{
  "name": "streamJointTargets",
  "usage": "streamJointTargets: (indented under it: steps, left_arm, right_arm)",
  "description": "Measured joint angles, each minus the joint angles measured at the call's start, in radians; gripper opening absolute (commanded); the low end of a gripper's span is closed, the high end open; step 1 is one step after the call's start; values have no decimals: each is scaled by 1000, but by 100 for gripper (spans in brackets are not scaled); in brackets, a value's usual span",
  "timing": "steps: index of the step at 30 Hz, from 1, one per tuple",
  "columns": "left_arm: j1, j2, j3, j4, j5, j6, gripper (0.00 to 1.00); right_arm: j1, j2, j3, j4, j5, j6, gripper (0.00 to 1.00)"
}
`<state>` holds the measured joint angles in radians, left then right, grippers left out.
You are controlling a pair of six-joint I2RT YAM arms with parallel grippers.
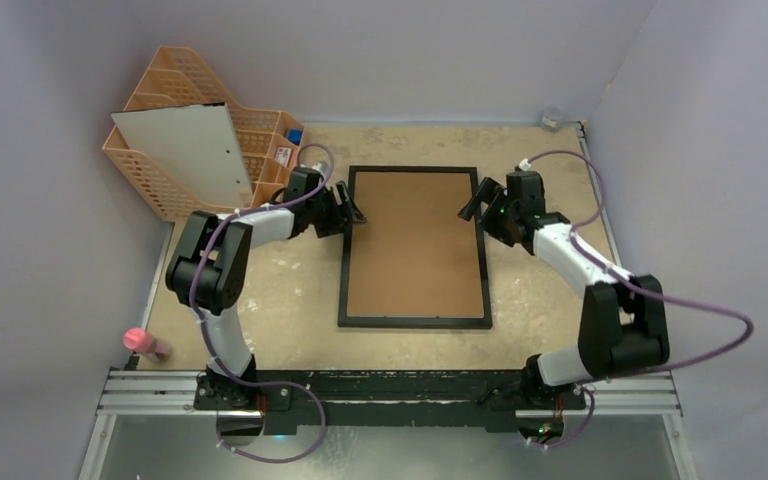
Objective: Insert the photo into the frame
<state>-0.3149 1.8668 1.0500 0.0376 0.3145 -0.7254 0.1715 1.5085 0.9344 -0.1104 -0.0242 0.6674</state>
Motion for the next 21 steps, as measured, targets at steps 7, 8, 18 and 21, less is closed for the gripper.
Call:
streamJointTargets:
  steps: [7,8,18,21]
  left_arm:
    - [0,13,6,22,26,-7,70]
    - [0,14,6,25,28,-7,70]
    - [0,24,19,21,41,5,70]
    - [0,24,19,22,42,6,70]
  right_arm:
    - [-2,-163,-180,-3,-236,63,92]
    - [-2,-164,-201,-8,-266,60,92]
    - [-1,-304,-348,-162,-510,21,90]
    - [0,-334,-363,-222,-518,11,90]
